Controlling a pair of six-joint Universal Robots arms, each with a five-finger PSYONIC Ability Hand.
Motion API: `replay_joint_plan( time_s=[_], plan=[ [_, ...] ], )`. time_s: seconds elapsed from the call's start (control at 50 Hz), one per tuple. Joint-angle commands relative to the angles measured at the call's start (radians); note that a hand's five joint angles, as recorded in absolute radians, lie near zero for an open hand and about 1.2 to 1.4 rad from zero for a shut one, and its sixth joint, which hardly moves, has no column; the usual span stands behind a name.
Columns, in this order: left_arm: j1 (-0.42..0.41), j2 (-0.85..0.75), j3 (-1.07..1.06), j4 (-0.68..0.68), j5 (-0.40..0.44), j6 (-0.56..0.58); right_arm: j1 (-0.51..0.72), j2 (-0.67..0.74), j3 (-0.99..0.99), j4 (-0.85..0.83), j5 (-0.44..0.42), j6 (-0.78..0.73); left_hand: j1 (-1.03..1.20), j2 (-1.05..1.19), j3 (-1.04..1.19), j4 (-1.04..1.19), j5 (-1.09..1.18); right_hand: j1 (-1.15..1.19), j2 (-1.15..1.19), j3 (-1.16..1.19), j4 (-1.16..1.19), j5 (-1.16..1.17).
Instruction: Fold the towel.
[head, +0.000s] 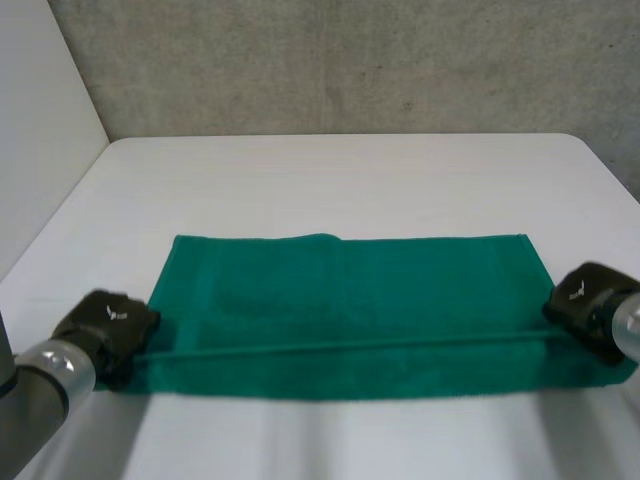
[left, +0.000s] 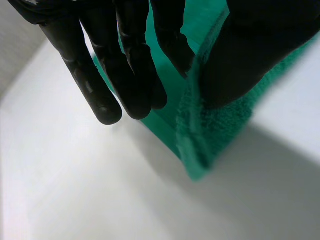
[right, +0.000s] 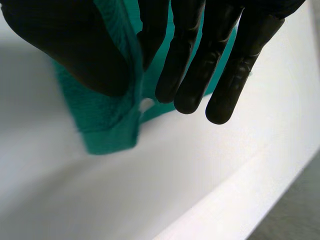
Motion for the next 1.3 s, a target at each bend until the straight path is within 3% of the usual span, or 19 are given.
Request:
replay_joint_plan(
  time_s=[0.02, 0.16, 0.32, 0.54, 0.56, 0.58, 0.6, 0.62, 0.7, 0.82, 0.92, 1.04, 1.12, 1.3],
  plan=[
    [-0.076, -0.219, 0.180, 0.212, -0.003, -0.009, 0.012, 0.139, -0.100, -0.150, 0.004, 0.118, 0.242, 0.197, 0.201, 0.199, 0.253, 0.412, 0.215, 0.211, 0.202, 0.220],
    [-0.108, -0.391, 0.347, 0.312, -0.019, -0.003, 0.038, 0.280, -0.222, -0.302, 0.007, 0.163, 0.242, 0.197, 0.201, 0.199, 0.253, 0.412, 0.215, 0.211, 0.202, 0.220],
    [-0.118, -0.638, 0.664, 0.334, -0.129, 0.004, 0.053, 0.467, -0.405, -0.422, 0.005, 0.160, 0.242, 0.197, 0.201, 0.199, 0.253, 0.412, 0.215, 0.211, 0.202, 0.220],
    [-0.124, -0.772, 0.806, 0.352, -0.112, 0.001, 0.076, 0.641, -0.616, -0.489, 0.008, 0.158, 0.242, 0.197, 0.201, 0.199, 0.253, 0.412, 0.215, 0.211, 0.202, 0.220],
    [-0.133, -0.775, 0.804, 0.363, -0.094, 0.000, 0.078, 0.652, -0.632, -0.501, 0.011, 0.163, -0.037, -0.081, -0.077, -0.079, -0.025, 0.111, -0.086, -0.090, -0.099, -0.082],
    [-0.139, -0.773, 0.803, 0.370, -0.085, 0.000, 0.079, 0.656, -0.639, -0.510, 0.017, 0.164, -0.397, -0.442, -0.438, -0.440, -0.385, -0.624, -0.822, -0.826, -0.835, -0.817],
    [-0.145, -0.773, 0.803, 0.377, -0.077, 0.003, 0.079, 0.656, -0.640, -0.511, 0.017, 0.164, -0.805, -0.849, -0.845, -0.847, -0.793, -0.632, -0.829, -0.833, -0.842, -0.824],
    [-0.157, -0.770, 0.798, 0.392, -0.062, 0.004, 0.081, 0.656, -0.643, -0.515, 0.023, 0.166, -0.910, -0.955, -0.951, -0.953, -0.899, -0.809, -1.007, -1.011, -1.020, -1.002],
    [-0.171, -0.762, 0.790, 0.424, -0.059, 0.003, 0.090, 0.656, -0.643, -0.563, 0.062, 0.227, -0.980, -1.025, -1.020, -1.022, -0.968, -0.809, -1.007, -1.011, -1.020, -1.002],
    [-0.173, -0.670, 0.731, 0.466, -0.068, -0.003, 0.084, 0.544, -0.601, -0.584, 0.091, 0.428, -0.980, -1.025, -1.020, -1.022, -0.968, -0.809, -1.007, -1.011, -1.020, -1.002],
    [-0.165, -0.547, 0.618, 0.458, -0.069, -0.012, 0.078, 0.348, -0.467, -0.580, 0.079, 0.615, -0.980, -1.025, -1.020, -1.022, -0.968, -0.809, -1.007, -1.011, -1.020, -1.002],
    [-0.168, -0.367, 0.419, 0.452, -0.060, -0.069, 0.066, 0.144, -0.255, -0.531, -0.001, 0.643, -0.980, -1.025, -1.020, -1.022, -0.968, -0.809, -1.007, -1.011, -1.020, -1.002],
    [-0.170, -0.289, 0.314, 0.452, -0.054, -0.130, 0.018, 0.087, -0.155, -0.460, -0.067, 0.646, -0.980, -1.025, -1.020, -1.022, -0.968, -0.809, -1.007, -1.011, -1.020, -1.002],
    [-0.161, -0.195, 0.163, 0.450, -0.036, -0.267, -0.065, 0.081, -0.012, -0.363, -0.160, 0.641, -0.980, -1.025, -1.020, -1.022, -0.968, -0.809, -1.007, -1.011, -1.020, -1.002]
  ],
)
